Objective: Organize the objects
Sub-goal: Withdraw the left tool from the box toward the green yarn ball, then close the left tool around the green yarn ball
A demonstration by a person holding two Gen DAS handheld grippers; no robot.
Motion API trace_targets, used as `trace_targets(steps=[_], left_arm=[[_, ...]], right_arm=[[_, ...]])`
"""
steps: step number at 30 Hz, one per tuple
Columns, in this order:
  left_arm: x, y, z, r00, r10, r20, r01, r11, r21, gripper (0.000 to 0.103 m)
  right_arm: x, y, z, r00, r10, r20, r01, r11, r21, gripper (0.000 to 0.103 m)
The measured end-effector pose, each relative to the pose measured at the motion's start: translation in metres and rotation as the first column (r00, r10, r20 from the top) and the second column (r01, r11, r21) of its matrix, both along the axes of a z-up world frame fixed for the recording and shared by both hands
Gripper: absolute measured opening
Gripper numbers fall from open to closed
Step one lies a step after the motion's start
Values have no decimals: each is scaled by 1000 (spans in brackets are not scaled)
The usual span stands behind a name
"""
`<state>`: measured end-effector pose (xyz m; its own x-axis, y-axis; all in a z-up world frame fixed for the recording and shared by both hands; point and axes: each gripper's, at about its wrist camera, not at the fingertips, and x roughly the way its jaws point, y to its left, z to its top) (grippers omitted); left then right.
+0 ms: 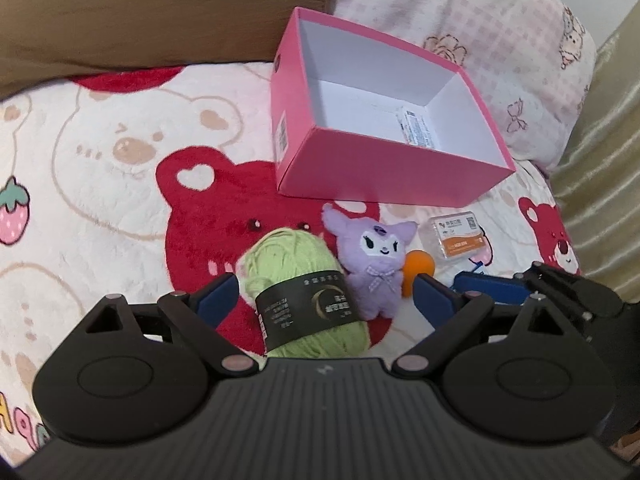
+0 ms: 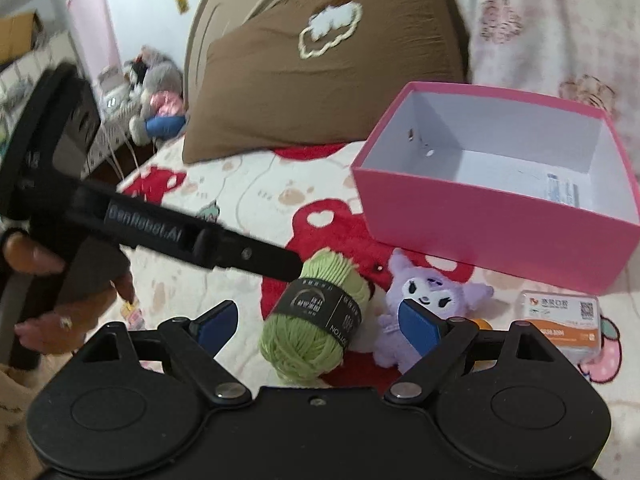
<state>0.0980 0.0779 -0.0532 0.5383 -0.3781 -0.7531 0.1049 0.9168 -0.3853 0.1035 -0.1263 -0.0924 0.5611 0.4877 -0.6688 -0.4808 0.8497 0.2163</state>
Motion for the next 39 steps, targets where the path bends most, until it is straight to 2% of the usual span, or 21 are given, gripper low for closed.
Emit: trace_targets(steps=[2,4,7,11,14,16,18,22,24,31,33,37,39], left_arm=[[0,3,-7,1000,-1,-8,0,1000,-28,93],[-2,7,-14,1000,20,-20,-21,998,-67,93],[-4,10,-25,998,26,-50,-31,994,-108,91],[-4,10,-34,998,51,-45,-54,996,-69,88],[-3,13,-42,996,61,-60,-66,994,-83,86],[-2,13,-48,994,78,-71,-83,993,-80,83],[-2,14,-54,991,93,-93,-101,991,-82,74],[-2,17,-61,988,106,-116,-121,985,-125,73],[-2,18,-63,986,116,-118,-132,982,-137,73],[-2,19,-77,978,137,-160,-170,961,-219,73],[-1,18,-80,976,135,-169,-173,955,-241,68],[-1,17,-82,978,117,-175,-160,953,-258,61],[-1,16,-82,979,113,-170,-154,954,-256,60]], right_arm=[[2,7,-5,999,29,-15,-29,1000,-11,90],[8,11,-11,995,59,-76,-57,998,21,90],[14,13,-17,990,52,-128,-46,998,46,90],[15,18,-24,990,38,-134,-34,999,33,90],[15,27,-30,990,44,-135,-41,999,26,90],[13,33,-32,990,41,-132,-40,999,7,90],[11,38,-31,995,25,-98,-26,1000,-8,90],[9,47,-37,1000,20,-21,-22,994,-109,90],[10,47,-41,1000,15,-15,-17,992,-122,90],[21,44,-57,997,-26,-75,21,997,-72,90],[21,45,-60,996,-33,-83,27,997,-69,90],[22,49,-66,995,-50,-86,40,993,-111,89],[21,49,-68,995,-58,-82,47,990,-133,83]])
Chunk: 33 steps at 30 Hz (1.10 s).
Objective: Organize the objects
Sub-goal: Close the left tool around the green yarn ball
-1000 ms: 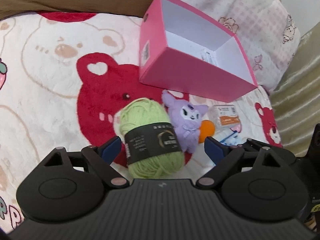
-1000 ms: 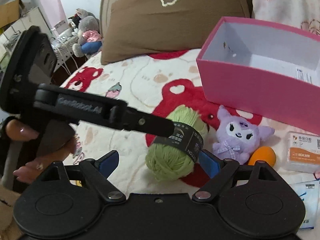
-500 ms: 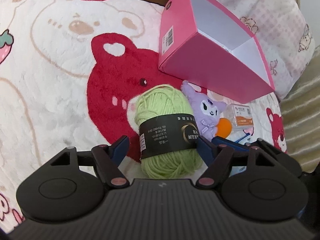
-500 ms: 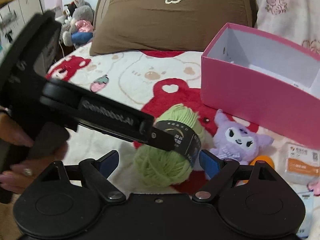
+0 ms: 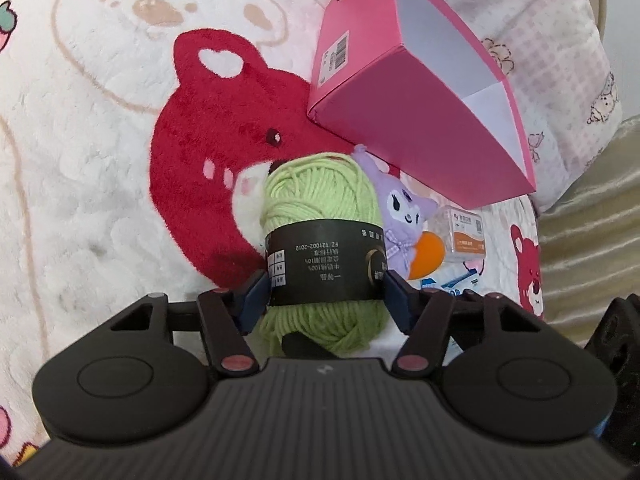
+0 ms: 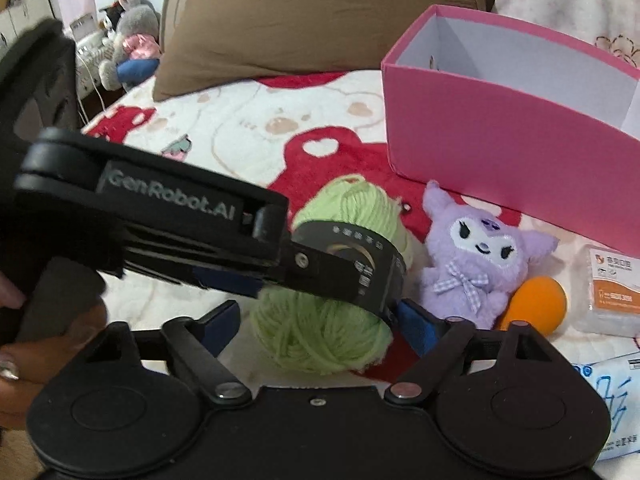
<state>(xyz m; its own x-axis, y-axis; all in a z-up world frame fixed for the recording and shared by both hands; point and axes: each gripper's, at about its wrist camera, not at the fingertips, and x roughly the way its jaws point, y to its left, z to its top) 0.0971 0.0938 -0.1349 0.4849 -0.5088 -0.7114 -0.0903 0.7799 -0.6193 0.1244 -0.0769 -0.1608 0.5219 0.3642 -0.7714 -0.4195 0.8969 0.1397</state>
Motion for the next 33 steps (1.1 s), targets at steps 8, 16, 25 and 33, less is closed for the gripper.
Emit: trace_targets(steps=[8,16,25,33], left_arm=[[-4,-5,-9,1000,14,-10,-14,1000,-8,62],[-9,-14,-4,999,-13,34,12,1000,20,54],[-12,-27,-3,998,-19,66,11,993,115,50],[-24,-27,16,991,-21,135,10,996,87,47]], right_arm=[[-6,-9,-11,1000,-15,12,15,1000,-10,70],[-17,-9,-16,994,66,90,-61,997,-54,62],[-15,-4,-30,994,28,110,-23,998,-54,59],[-26,-8,-14,983,28,180,-18,998,-62,55]])
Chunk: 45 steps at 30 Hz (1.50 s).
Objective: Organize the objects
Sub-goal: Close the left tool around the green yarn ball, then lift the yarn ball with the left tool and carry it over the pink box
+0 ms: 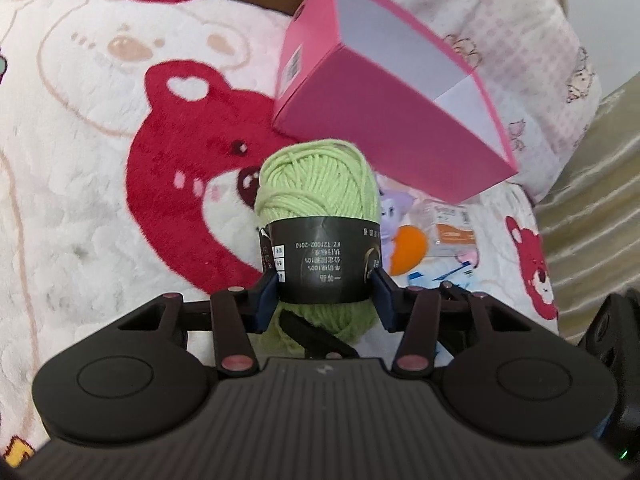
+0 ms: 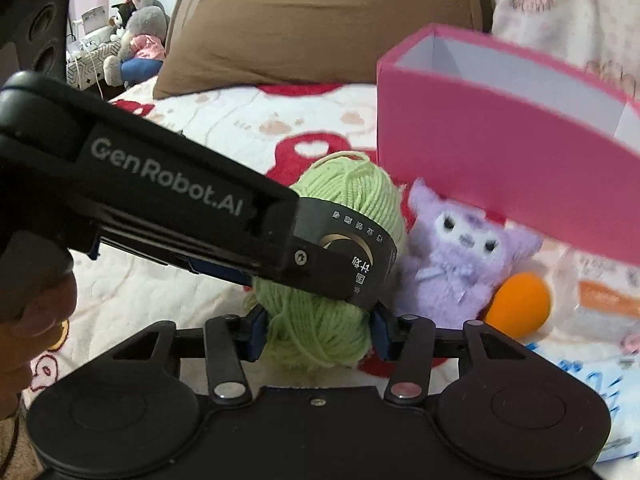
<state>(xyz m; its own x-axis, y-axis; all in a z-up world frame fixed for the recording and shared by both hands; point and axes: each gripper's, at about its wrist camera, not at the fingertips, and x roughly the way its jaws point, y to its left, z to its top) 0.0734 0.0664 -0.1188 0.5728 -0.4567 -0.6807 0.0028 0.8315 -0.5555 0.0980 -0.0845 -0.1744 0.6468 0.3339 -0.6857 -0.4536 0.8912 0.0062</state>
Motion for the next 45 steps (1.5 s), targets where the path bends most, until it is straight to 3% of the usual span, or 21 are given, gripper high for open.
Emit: trace_targets(steps=[2,6,9,13,17,22,30,34,38,41,45], left_arm=[[-2,-7,1,1000,-1,11,1,1000,21,47],[-9,-20,1,1000,8,14,-8,999,46,47],[-13,-14,7,1000,7,6,-7,1000,-14,47],[-21,-13,18,998,64,9,-63,997,-36,48],[-36,-22,20,995,104,10,-104,994,-18,47],[-40,-31,28,995,96,1,-96,995,2,47],[-42,-40,65,997,77,25,-78,997,16,47],[-40,-35,88,997,58,43,-59,998,12,47],[-35,-40,109,997,42,57,-45,997,58,47],[-29,-45,121,997,28,68,-34,996,84,47],[-20,-50,132,997,10,71,-16,996,85,47]], right_arm=[[-8,6,0,998,6,60,-2,998,-64,55],[-12,3,-3,999,1,48,3,997,-83,55],[-21,2,4,996,41,73,-31,990,-136,55],[-30,-6,19,994,66,93,-57,994,-92,55],[-35,-20,23,996,76,45,-77,997,12,55],[-49,-22,23,991,107,82,-104,994,-35,55],[-59,-42,53,983,108,148,-107,994,-18,55],[-60,-49,73,975,122,185,-130,991,28,55],[-62,-53,91,973,123,196,-139,988,73,55],[-37,-60,95,976,107,187,-130,985,114,55],[-33,-64,106,982,79,173,-106,982,155,55]])
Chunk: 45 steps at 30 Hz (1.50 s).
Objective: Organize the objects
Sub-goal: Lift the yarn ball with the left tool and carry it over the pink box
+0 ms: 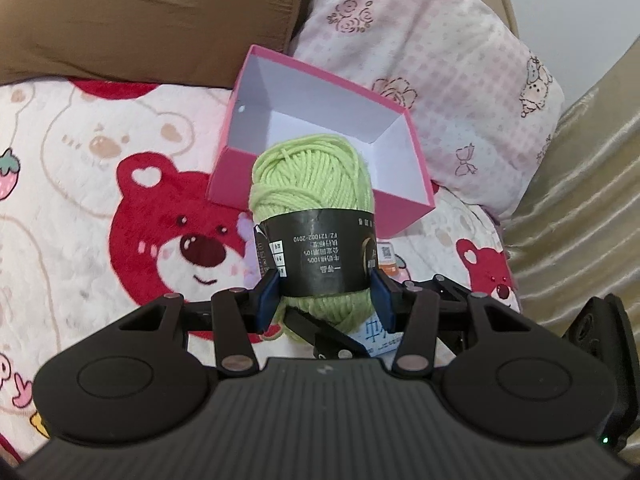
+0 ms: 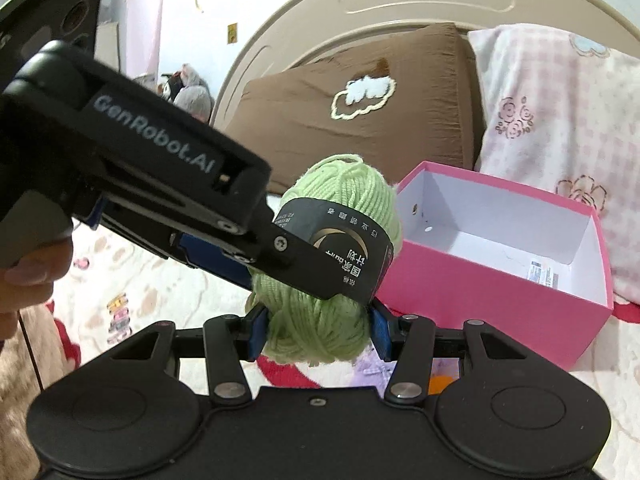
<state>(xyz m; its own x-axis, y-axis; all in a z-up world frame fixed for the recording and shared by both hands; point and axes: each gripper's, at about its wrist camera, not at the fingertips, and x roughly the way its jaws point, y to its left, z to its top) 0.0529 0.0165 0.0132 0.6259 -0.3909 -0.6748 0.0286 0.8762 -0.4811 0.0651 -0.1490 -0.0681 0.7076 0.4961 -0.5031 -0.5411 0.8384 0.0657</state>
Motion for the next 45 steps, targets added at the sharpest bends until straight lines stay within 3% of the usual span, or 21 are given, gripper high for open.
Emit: trace_targets(steps=[10,21,31,40,45], left_arm=[[31,-16,23,999,-47,16,47,999,-2,47],[74,-34,37,995,-94,43,95,995,-11,47],[129,-37,33,996,-90,5,90,995,-37,47],[190,-45,11,993,-94,-70,90,995,-53,47],[221,-50,-8,990,-97,-97,93,995,-46,47]], right_arm=[[34,-21,22,994,-80,-76,87,992,90,56],[75,-46,38,985,-132,-107,142,985,97,56],[114,-50,35,978,-167,-124,178,981,80,56],[169,-68,13,949,-191,-251,236,958,161,56],[194,-70,-2,938,-206,-278,248,961,126,56]])
